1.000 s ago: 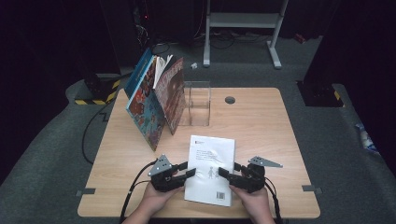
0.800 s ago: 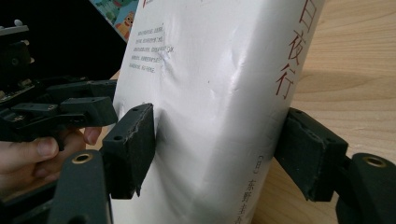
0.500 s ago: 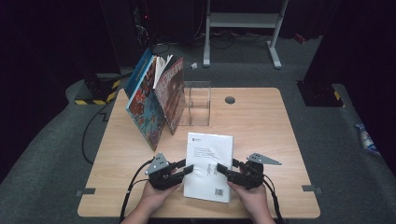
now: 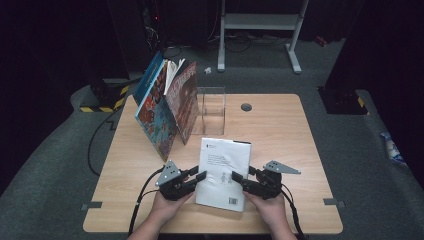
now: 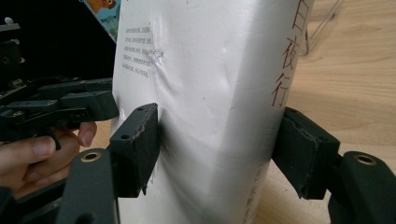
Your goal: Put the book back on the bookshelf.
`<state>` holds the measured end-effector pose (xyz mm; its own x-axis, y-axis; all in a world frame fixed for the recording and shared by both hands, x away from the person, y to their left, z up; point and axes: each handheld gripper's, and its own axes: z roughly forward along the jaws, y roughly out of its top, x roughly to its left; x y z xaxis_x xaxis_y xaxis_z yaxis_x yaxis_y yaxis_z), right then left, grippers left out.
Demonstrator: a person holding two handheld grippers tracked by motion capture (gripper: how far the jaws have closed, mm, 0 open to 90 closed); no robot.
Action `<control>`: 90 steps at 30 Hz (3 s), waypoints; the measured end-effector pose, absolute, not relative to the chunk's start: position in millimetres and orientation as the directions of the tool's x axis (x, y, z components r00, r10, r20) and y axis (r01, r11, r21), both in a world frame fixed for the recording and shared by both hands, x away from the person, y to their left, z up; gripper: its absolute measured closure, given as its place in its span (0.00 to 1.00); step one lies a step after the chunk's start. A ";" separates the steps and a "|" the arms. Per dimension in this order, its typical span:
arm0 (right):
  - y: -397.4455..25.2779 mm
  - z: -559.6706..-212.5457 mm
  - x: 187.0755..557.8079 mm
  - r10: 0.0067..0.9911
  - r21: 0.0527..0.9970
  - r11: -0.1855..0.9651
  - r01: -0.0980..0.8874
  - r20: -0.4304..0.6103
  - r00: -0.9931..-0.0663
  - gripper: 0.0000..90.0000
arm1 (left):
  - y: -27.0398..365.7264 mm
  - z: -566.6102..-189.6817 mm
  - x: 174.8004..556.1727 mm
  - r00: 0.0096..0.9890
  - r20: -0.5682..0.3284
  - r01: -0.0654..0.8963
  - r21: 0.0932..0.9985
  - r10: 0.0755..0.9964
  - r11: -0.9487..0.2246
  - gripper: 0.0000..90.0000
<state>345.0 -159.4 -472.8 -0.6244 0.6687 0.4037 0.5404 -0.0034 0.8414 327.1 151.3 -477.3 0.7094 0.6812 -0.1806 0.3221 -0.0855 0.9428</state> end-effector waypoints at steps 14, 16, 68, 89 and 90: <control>-160.7 -463.2 363.2 0.687 0.874 -0.026 0.485 0.369 -0.626 0.40 | 143.7 -471.5 347.4 0.692 -0.152 0.287 0.955 0.705 -0.076 0.76; -160.9 -461.2 366.3 0.691 0.878 -0.031 0.477 0.363 -0.625 0.41 | 142.8 -471.6 351.2 0.691 -0.154 0.284 0.956 0.706 -0.070 0.76; -159.7 -464.7 315.5 0.672 0.957 0.055 0.284 0.175 -0.720 0.32 | 146.5 -481.7 302.8 0.691 -0.106 0.240 0.967 0.715 -0.088 0.69; -147.6 -456.5 322.4 0.624 0.975 0.066 0.210 0.124 -0.772 0.28 | 158.1 -490.0 299.2 0.654 -0.043 0.278 0.942 0.755 -0.187 0.53; -147.2 -456.3 322.7 0.622 0.976 0.067 0.209 0.122 -0.773 0.28 | 159.5 -491.1 299.5 0.650 -0.044 0.286 0.939 0.758 -0.190 0.52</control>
<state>322.7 -147.2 -456.3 -0.7731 0.6223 0.1224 0.2086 0.0672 0.9757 299.5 159.5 -491.1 0.6504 0.7583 -0.0444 0.2858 -0.1901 0.9392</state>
